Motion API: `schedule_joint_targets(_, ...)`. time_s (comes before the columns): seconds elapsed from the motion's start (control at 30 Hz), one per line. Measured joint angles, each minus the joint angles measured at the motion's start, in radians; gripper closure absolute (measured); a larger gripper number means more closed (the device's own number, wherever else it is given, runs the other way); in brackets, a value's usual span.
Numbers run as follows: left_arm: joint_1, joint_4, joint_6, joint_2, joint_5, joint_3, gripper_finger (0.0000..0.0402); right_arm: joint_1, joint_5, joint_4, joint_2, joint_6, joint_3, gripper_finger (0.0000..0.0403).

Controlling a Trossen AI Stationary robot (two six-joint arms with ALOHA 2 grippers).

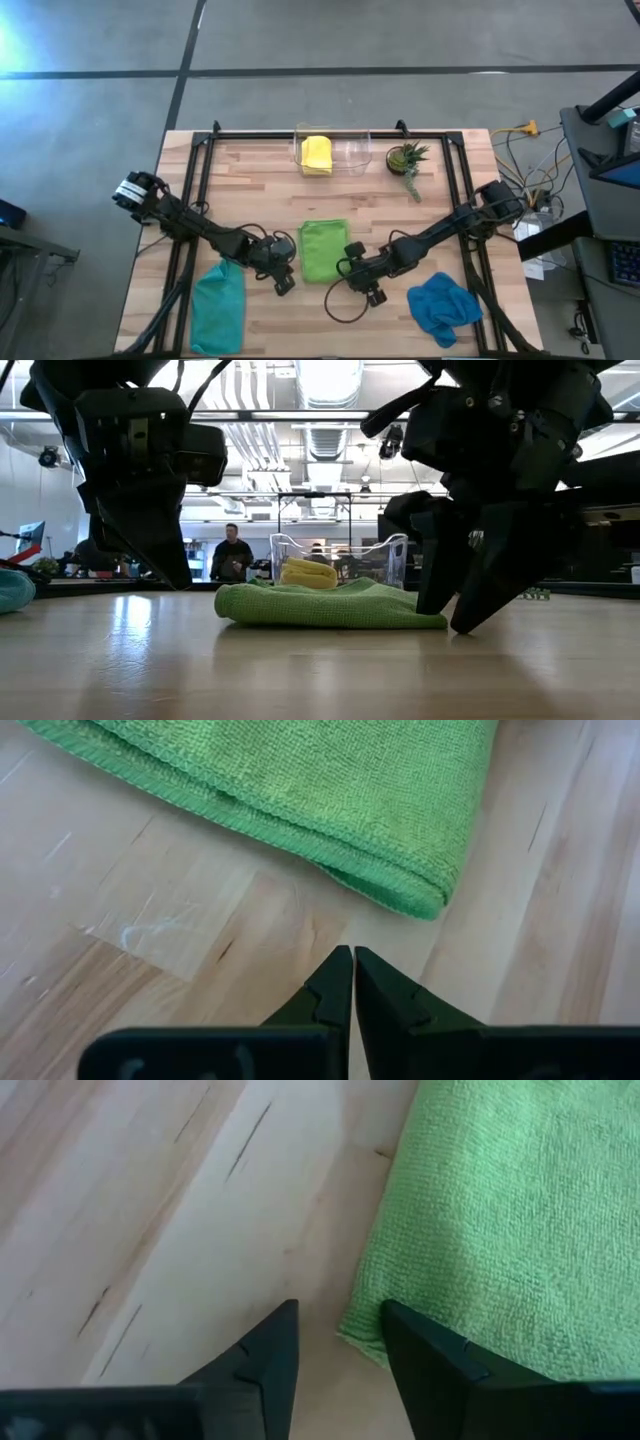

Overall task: Fold microfiber towels
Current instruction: Fold the green microfiber towel

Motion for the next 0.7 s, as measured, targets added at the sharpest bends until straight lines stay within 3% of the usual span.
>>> schedule_joint_targets(0.2, 0.000, 0.001, 0.000, 0.000, -0.002, 0.000, 0.0401, -0.007, 0.006, -0.004, 0.000, 0.025, -0.001, 0.0282)
schedule_joint_targets(0.4, -0.007, 0.057, 0.012, 0.000, -0.002, 0.005, 0.0401, -0.014, 0.020, -0.010, 0.001, 0.062, -0.003, 0.0343)
schedule_joint_targets(0.53, -0.016, 0.192, 0.074, 0.000, 0.000, 0.004, 0.0402, -0.016, 0.028, -0.012, 0.001, 0.068, -0.003, 0.0383)
schedule_joint_targets(0.7, -0.017, 0.236, 0.231, 0.001, 0.026, 0.003, 0.0396, -0.016, 0.027, -0.012, 0.001, 0.105, -0.003, 0.0392)
